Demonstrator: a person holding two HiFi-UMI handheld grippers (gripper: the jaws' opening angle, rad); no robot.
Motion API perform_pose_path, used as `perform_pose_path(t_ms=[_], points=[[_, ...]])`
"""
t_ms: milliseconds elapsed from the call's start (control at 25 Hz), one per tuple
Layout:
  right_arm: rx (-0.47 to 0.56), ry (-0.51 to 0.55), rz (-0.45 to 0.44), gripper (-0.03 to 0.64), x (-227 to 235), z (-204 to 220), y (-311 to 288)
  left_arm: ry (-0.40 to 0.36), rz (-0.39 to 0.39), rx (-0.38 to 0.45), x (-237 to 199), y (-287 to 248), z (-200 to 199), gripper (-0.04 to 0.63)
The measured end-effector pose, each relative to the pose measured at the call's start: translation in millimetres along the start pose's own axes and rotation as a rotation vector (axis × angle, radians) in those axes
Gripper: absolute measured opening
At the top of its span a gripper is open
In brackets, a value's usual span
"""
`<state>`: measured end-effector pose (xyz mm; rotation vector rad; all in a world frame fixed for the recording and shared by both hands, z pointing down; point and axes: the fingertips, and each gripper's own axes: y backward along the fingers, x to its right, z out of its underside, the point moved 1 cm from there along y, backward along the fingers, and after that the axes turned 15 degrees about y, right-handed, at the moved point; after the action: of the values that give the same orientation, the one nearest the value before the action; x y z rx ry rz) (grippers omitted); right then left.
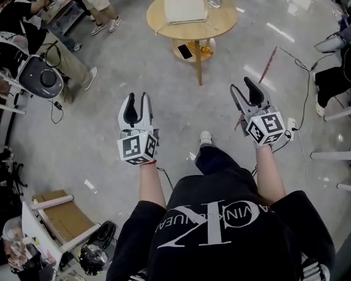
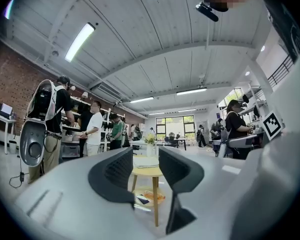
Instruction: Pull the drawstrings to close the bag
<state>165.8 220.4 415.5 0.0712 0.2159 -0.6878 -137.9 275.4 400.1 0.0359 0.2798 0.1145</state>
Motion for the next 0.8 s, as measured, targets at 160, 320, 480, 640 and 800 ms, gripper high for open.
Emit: perform_pose_path(t_ms=[160,320,480,640,800], points=[[-0.019,0.003,-0.017,0.190,24.1,5.8,-39.9,-0.004,-0.016,-0.017,-13.9,-40.4,-1.7,0.149],[-0.028,-0.001,-0.014,0.192,58.5,14.8,-80.0,-0.001,-0.028,-0.018,-26.1,-87.4,-2.7,0.149],[-0.026,-0.006,-0.030,0.190,83.7,22.8,-118.5,-0.003,-0.034,-0.013,-33.9,-129.0,-1.1,0.149],[-0.028,0.003,-0.051,0.192,100.1,29.8,-146.8,0.006,-0.029,-0.016,-35.2,-164.9,5.3,0.149],[-0.030,0.001,-0.070,0.192,109.3,35.4,-170.2,-0.002,-0.029,-0.020,-37.9,-188.3,6.5,0.149]])
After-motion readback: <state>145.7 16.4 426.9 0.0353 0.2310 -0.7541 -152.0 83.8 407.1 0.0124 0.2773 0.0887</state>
